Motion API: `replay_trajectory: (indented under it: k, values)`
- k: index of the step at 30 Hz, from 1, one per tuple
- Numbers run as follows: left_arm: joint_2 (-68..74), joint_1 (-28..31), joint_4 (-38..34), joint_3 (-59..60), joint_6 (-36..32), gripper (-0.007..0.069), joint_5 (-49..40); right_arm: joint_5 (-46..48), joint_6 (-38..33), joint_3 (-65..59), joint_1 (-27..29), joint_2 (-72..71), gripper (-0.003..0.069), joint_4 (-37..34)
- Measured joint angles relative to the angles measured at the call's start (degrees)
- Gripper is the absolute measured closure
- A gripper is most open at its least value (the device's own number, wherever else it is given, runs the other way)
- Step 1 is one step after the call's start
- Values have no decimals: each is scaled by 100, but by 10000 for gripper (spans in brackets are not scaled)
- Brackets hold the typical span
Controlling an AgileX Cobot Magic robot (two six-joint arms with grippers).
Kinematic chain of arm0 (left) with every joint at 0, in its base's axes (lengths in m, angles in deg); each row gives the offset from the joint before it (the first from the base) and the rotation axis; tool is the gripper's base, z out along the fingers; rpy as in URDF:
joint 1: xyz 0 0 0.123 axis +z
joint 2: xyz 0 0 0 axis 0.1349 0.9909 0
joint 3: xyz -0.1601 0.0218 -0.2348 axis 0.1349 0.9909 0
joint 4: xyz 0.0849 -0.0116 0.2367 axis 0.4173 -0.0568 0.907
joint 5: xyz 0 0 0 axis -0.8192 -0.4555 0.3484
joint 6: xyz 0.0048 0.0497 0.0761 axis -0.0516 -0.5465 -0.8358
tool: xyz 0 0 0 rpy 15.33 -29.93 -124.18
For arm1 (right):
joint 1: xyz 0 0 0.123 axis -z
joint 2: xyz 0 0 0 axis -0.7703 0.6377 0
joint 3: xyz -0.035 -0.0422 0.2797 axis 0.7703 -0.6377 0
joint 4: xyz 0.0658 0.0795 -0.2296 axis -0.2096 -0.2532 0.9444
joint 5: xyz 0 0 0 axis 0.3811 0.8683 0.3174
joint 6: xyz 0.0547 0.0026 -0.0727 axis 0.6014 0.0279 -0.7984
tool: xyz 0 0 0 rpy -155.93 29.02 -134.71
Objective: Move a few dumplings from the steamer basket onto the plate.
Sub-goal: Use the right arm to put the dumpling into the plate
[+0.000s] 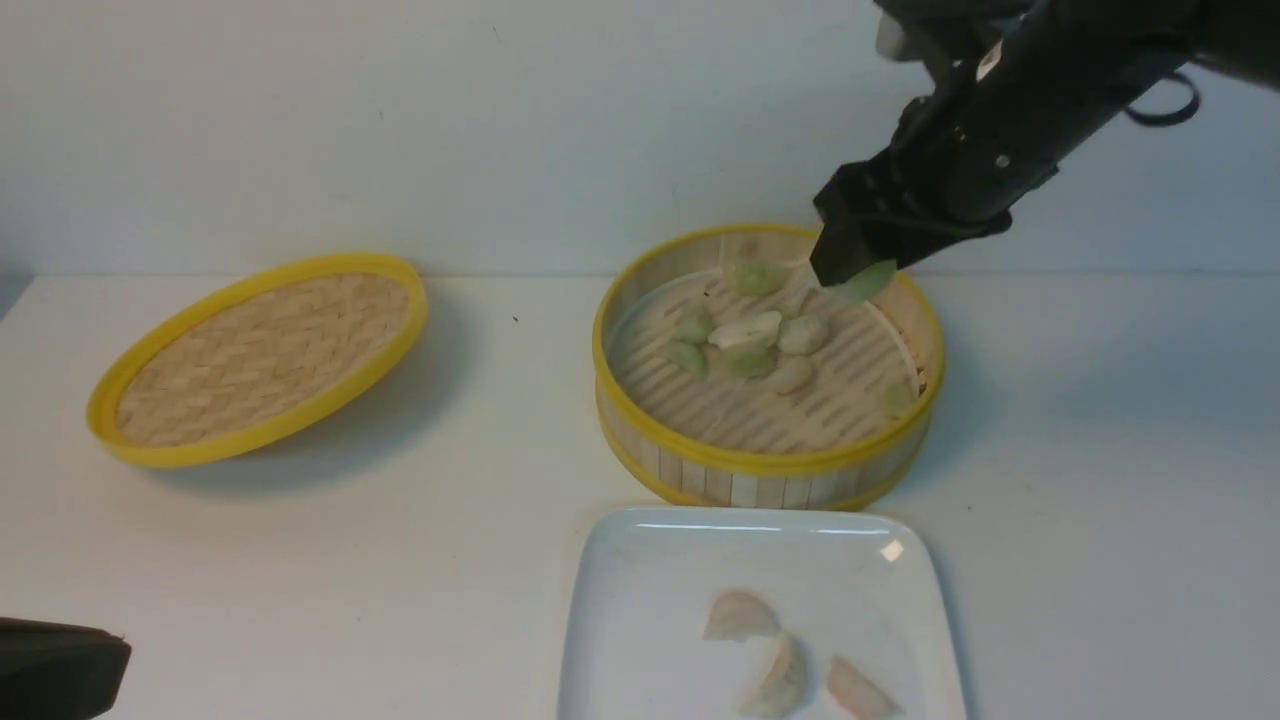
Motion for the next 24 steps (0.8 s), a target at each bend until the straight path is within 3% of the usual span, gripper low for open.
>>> replay_trajectory:
  k: [6,15,24]
  values:
    - [0,0,208,4,0,631,191,102,10,-825,-163,-693,246,-167]
    - [0,0,273,4,0,631,295,-1837,157,-3183,-568,-571,246,-255]
    - [0,0,273,4,0,631,295,-2776,189,-3458,-920,363,246,-224]
